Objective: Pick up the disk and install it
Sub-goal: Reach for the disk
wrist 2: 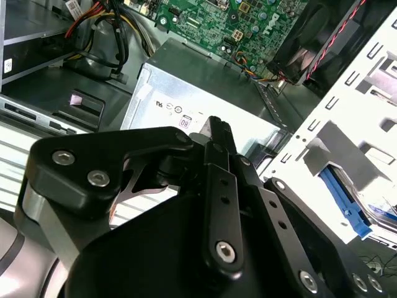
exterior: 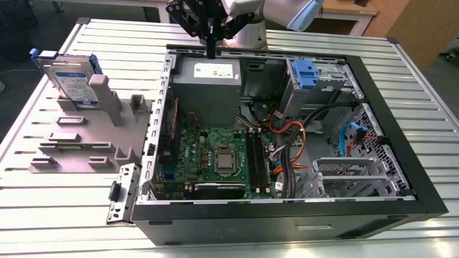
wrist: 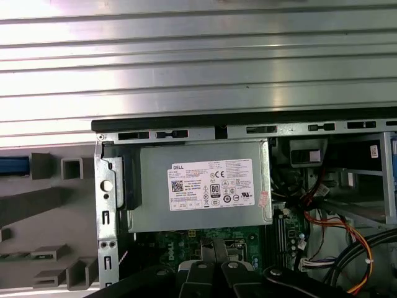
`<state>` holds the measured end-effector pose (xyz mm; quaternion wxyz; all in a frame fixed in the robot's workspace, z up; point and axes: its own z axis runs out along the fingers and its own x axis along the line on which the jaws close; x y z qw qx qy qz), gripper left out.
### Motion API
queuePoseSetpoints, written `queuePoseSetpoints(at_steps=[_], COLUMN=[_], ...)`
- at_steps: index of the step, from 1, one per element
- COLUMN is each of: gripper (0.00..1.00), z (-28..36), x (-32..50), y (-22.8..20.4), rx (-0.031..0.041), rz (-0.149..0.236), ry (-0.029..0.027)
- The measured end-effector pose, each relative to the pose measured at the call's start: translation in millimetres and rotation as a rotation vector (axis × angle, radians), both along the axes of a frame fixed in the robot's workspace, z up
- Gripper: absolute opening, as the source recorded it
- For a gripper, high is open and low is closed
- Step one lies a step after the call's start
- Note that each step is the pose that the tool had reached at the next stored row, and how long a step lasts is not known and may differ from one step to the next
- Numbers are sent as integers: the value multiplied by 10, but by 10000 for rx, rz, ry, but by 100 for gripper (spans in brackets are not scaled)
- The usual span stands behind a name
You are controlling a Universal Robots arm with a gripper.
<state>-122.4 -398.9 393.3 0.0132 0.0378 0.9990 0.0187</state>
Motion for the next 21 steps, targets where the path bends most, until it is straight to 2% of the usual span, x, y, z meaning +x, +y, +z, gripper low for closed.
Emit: queuePoseSetpoints(at_steps=[21], gripper=[11], z=[0], x=[-58], y=[0], rx=[0], rz=[0], ry=[0])
